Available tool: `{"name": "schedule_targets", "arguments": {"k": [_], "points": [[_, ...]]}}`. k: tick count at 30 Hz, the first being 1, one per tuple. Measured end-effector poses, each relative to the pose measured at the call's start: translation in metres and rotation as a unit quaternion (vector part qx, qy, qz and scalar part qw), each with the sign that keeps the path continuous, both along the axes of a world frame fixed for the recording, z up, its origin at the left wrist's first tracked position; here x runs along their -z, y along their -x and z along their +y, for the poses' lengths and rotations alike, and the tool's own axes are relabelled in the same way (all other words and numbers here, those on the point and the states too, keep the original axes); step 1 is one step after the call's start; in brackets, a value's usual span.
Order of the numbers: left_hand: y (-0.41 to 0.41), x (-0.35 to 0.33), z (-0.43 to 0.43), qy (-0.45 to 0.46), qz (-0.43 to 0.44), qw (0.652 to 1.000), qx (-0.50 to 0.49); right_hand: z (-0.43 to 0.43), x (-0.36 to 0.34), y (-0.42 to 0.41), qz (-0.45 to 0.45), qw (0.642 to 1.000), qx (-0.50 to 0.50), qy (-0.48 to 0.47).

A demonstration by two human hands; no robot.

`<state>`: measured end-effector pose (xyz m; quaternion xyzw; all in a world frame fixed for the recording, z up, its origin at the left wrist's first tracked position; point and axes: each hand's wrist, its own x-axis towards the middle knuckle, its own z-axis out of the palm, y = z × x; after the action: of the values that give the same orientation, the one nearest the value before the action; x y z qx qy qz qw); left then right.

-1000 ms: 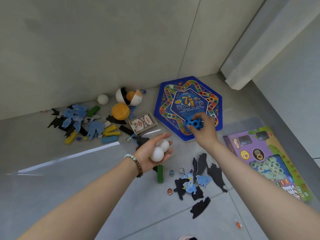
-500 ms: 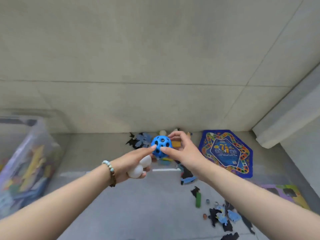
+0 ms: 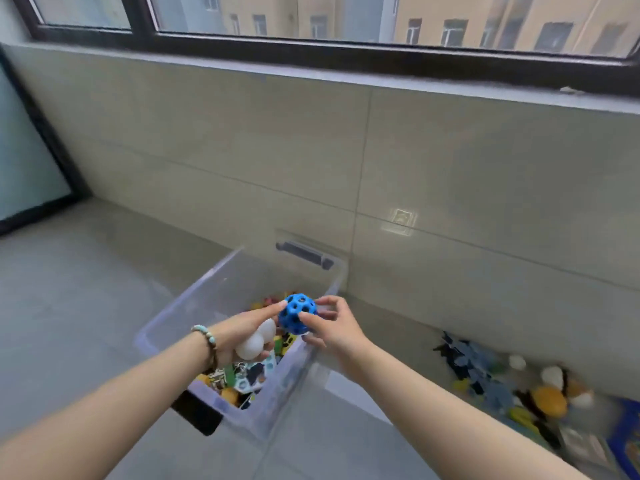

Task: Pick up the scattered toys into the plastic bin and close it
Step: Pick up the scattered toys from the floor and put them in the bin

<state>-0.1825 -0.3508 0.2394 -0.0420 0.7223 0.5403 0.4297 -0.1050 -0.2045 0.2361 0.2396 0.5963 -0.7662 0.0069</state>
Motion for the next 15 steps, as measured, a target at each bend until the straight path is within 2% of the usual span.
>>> {"name": "schedule_targets", "arguments": {"k": [3, 6, 8, 12, 15], "points": [[0.022, 0.013, -0.015, -0.105, -0.065, 0.983, -0.137, -0.019, 0.005, 0.027, -0.012, 0.996, 0.001, 0.085], [0.038, 0.021, -0.009, -0.173, -0.061, 0.96, -0.213, -0.011, 0.015, 0.035, -0.015, 0.996, 0.026, 0.078], [0.038, 0.022, -0.001, -0.147, -0.027, 0.968, -0.2, 0.006, 0.023, 0.028, -0.033, 0.998, 0.022, 0.042], [0.026, 0.021, 0.022, -0.045, 0.061, 0.992, -0.103, 0.061, 0.033, -0.005, -0.067, 0.998, 0.015, -0.015], [0.011, 0.01, 0.052, -0.043, 0.106, 0.993, -0.036, 0.116, 0.029, -0.042, -0.099, 0.994, 0.019, -0.05]]}}
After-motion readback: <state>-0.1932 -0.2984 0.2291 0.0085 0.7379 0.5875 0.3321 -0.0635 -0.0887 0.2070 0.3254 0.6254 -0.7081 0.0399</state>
